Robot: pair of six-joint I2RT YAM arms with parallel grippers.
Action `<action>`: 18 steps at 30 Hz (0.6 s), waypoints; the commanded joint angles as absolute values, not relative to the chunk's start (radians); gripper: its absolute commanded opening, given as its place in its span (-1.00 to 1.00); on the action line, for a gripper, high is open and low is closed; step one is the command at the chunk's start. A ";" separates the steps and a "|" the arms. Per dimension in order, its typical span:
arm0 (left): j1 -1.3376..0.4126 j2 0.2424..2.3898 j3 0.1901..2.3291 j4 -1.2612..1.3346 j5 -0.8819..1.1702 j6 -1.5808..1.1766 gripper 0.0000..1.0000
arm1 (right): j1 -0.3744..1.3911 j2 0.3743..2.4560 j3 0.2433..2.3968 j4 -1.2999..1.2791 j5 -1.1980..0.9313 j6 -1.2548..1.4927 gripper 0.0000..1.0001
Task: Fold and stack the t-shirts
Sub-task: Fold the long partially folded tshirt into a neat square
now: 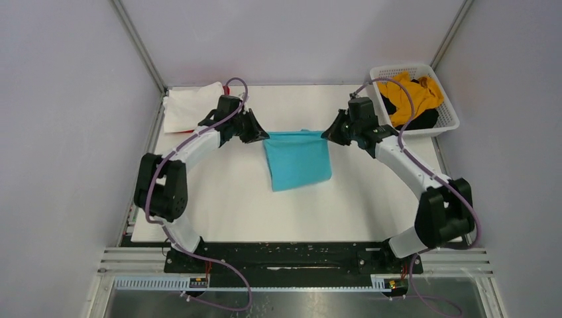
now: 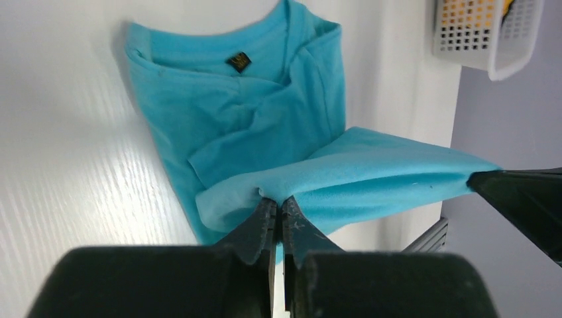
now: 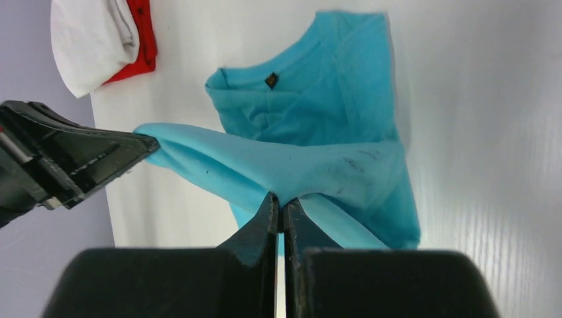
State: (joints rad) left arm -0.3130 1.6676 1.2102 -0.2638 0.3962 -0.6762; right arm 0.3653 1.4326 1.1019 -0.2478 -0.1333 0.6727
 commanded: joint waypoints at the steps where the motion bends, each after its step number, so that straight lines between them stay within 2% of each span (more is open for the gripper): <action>1: -0.269 1.798 1.328 -0.263 0.393 -0.659 -1.00 | 0.323 1.610 1.252 -0.189 -0.161 0.647 -0.99; 7: -0.244 1.972 1.506 -0.350 0.247 -0.669 -1.00 | 0.290 1.901 1.438 -0.121 -0.211 0.666 -0.90; 8: -0.242 2.000 1.539 -0.369 0.231 -0.671 -0.96 | 0.288 1.948 1.482 -0.122 -0.217 0.666 -0.77; 9: -0.241 2.037 1.572 -0.383 0.227 -0.669 -0.81 | 0.283 1.997 1.524 -0.134 -0.221 0.667 -0.63; 10: -0.240 2.064 1.602 -0.397 0.221 -0.668 -0.54 | 0.278 2.037 1.573 -0.165 -0.226 0.674 -0.58; 11: -0.239 2.089 1.633 -0.406 0.217 -0.666 -0.07 | 0.273 2.072 1.613 -0.184 -0.229 0.679 -0.46; 12: -0.238 2.109 1.666 -0.424 0.217 -0.662 0.38 | 0.270 2.094 1.639 -0.189 -0.225 0.683 -0.17; 13: -0.238 2.122 1.695 -0.445 0.223 -0.652 0.52 | 0.267 2.106 1.662 -0.192 -0.216 0.683 0.24; 14: -0.238 2.126 1.706 -0.456 0.229 -0.644 0.59 | 0.266 2.113 1.682 -0.203 -0.208 0.679 0.77; 15: -0.238 2.115 1.702 -0.457 0.231 -0.641 0.66 | 0.266 2.114 1.705 -0.223 -0.205 0.668 0.96; 18: -0.239 2.025 1.582 -0.411 0.215 -0.642 0.95 | 0.265 2.050 1.680 -0.255 -0.225 0.636 0.99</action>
